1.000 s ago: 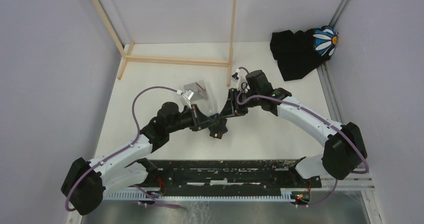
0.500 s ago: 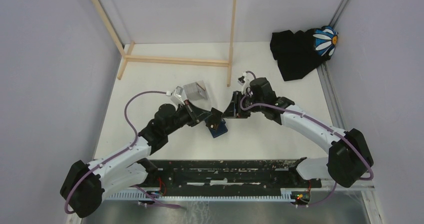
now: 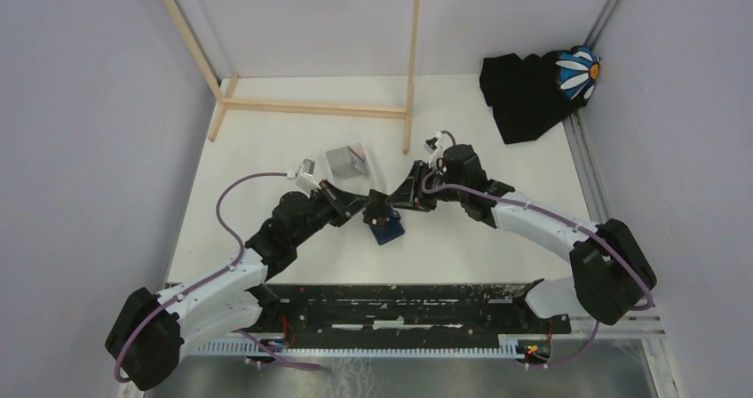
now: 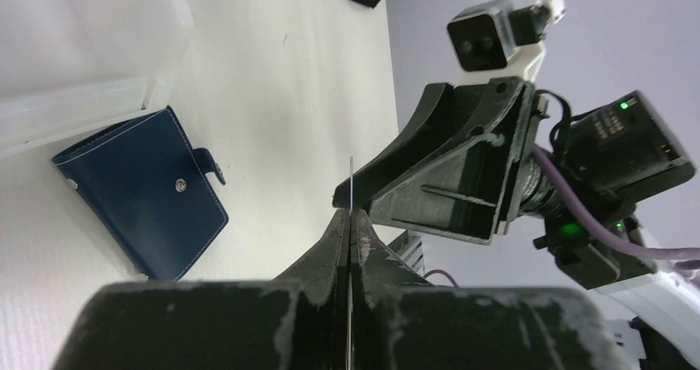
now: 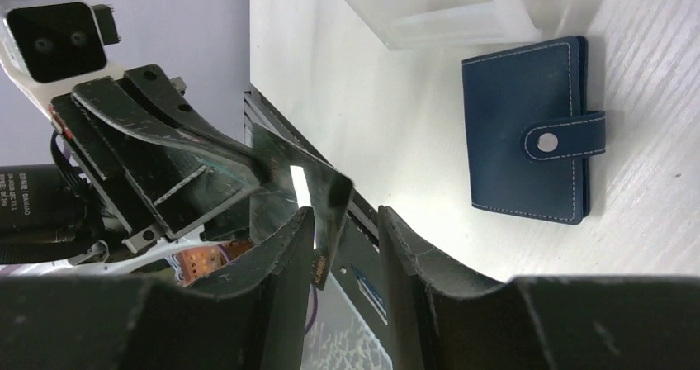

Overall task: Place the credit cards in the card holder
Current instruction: Pick up the credit card from the storage box.

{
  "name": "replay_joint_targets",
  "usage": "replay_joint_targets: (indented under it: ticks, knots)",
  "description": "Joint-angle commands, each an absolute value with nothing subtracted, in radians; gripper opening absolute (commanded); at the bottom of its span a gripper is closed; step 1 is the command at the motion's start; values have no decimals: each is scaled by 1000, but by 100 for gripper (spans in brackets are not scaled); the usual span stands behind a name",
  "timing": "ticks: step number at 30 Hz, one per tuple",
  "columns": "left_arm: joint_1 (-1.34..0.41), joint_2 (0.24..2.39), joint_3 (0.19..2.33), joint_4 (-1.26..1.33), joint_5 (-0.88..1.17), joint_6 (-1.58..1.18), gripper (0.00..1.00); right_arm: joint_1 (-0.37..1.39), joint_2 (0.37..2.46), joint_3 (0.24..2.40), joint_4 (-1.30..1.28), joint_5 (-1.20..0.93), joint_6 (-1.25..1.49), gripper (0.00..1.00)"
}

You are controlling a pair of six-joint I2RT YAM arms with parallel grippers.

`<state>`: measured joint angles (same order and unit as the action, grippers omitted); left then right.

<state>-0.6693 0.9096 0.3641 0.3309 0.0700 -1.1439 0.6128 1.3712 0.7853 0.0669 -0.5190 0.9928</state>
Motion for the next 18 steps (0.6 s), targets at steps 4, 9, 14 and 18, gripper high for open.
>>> replay_joint_targets:
  ticks: [4, 9, 14, 18]
  knots:
    - [-669, 895, 340, 455, 2, -1228, 3, 613, 1372, 761, 184, -543, 1061, 40]
    - [-669, 932, 334, 493, 4, -1247, 3, 616, 1405, 744, 263, -574, 1112, 39]
    - [-669, 974, 336, 547, 6, -1267, 3, 620, 1435, 739, 311, -589, 1145, 38]
    - [-669, 1008, 346, 560, 12, -1268, 3, 621, 1462, 730, 382, -612, 1189, 34]
